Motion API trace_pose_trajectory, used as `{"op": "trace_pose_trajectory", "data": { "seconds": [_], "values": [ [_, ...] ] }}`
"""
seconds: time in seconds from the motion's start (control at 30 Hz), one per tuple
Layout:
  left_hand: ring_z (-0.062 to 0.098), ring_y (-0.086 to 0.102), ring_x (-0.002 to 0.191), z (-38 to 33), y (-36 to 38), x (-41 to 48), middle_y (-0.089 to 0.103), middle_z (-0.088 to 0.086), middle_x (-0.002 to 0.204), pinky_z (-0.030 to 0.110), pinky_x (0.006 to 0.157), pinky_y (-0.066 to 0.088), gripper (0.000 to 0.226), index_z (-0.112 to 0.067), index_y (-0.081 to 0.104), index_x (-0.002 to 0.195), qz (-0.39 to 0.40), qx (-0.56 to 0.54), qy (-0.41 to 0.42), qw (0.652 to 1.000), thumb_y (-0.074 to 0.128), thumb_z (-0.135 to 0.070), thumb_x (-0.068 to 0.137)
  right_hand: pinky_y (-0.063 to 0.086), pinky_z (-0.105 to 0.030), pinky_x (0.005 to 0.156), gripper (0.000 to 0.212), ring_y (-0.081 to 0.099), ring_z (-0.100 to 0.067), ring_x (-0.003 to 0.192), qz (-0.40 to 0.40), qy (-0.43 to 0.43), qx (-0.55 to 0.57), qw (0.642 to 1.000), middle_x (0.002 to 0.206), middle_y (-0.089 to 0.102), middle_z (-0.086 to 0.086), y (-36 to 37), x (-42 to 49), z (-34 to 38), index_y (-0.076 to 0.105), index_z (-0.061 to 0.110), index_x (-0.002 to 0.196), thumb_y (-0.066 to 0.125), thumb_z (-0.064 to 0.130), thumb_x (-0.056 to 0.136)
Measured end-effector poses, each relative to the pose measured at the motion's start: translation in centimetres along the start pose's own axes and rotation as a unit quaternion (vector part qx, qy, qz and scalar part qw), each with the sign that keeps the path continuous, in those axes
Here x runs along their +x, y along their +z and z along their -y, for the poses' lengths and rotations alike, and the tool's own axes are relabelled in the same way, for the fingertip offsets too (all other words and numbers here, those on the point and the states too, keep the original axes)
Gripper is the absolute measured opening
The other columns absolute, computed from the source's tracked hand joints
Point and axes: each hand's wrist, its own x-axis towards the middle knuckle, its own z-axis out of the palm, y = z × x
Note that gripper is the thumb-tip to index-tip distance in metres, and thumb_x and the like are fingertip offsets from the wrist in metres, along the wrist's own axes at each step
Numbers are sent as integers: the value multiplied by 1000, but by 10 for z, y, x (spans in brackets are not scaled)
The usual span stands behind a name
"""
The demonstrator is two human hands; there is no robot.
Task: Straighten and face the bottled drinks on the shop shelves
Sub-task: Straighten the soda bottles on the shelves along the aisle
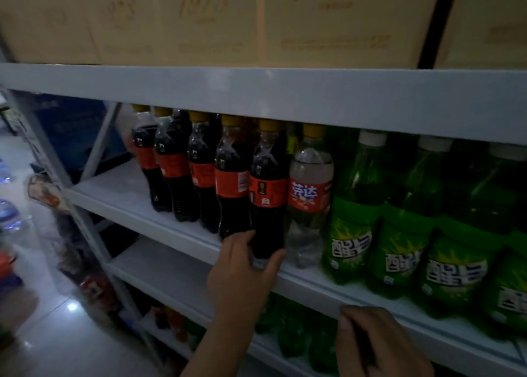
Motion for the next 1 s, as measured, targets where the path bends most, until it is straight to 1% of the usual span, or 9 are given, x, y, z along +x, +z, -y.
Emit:
{"op": "trace_pose_trajectory", "data": {
  "seconds": [0.07, 0.27, 0.37, 0.43, 0.5, 0.57, 0.83, 0.93, 1.0],
  "values": [
    [11, 63, 78, 5, 0, 3, 66, 0, 102, 14, 64, 43, 49, -15, 64, 105, 12, 6, 16, 1000, 65, -56, 77, 34, -11, 70, 28, 46, -8, 74, 13, -16, -7, 1000, 72, 54, 6, 8, 11, 7, 66, 22, 76, 45, 39, 84],
    [-4, 61, 76, 22, -6, 17, 62, -11, 124, 7, 63, 46, 41, -33, 51, 121, 87, -97, 53, 990, 58, -43, 82, 37, -5, 68, 17, 50, -3, 70, -59, -82, -2, 995, 82, 63, 9, 22, 71, 54, 70, 22, 92, 59, 33, 85],
    [-12, 58, 95, 34, -6, 22, 52, -24, 131, 0, 79, 41, 55, -41, 52, 125, 121, -177, 74, 974, 68, -31, 74, 36, -2, 78, 30, 51, -1, 80, -90, -70, -34, 993, 92, 64, 5, 39, 106, 89, 68, 14, 104, 61, 37, 87],
    [-10, 59, 93, 41, -1, 27, 56, -18, 124, -4, 87, 32, 58, -29, 61, 121, 153, -208, 103, 961, 74, -16, 66, 31, 1, 80, 39, 46, 4, 85, -101, -44, -72, 991, 94, 61, 7, 57, 125, 109, 66, 13, 109, 59, 44, 87],
    [-6, 63, 81, 47, -1, 30, 54, -13, 126, 0, 80, 41, 59, -28, 62, 117, 189, -217, 147, 946, 78, -17, 62, 33, -5, 71, 43, 44, 2, 83, -112, -12, -109, 988, 93, 62, 6, 76, 138, 123, 66, 15, 109, 60, 50, 86],
    [-4, 65, 88, 54, -9, 33, 47, -14, 135, 12, 68, 52, 65, -35, 60, 118, 224, -243, 166, 929, 86, -23, 60, 29, -14, 60, 48, 47, -4, 79, -122, 40, -134, 983, 91, 63, 3, 91, 145, 132, 65, 16, 104, 58, 58, 82],
    [9, 67, 96, 71, -13, 34, 48, -2, 142, 21, 74, 54, 31, -26, 72, 106, 224, -309, 224, 897, 67, -23, 76, 49, -30, 61, 56, 60, -20, 77, -185, 120, -165, 961, 86, 62, -4, 115, 153, 136, 61, 10, 100, 72, 56, 70],
    [7, 68, 93, 71, -14, 37, 55, 0, 136, 21, 72, 55, 26, -22, 74, 101, 191, -320, 223, 901, 58, -23, 80, 45, -21, 57, 41, 56, -6, 70, -173, 151, -117, 966, 76, 55, 10, 112, 155, 133, 60, 18, 91, 73, 52, 72],
    [4, 65, 92, 75, -15, 43, 62, -3, 126, 19, 72, 54, 24, -19, 72, 101, 143, -333, 221, 906, 59, -23, 81, 37, -4, 53, 29, 53, 7, 65, -161, 159, -83, 971, 72, 49, 23, 107, 156, 132, 57, 27, 86, 74, 48, 73]
  ]
}}
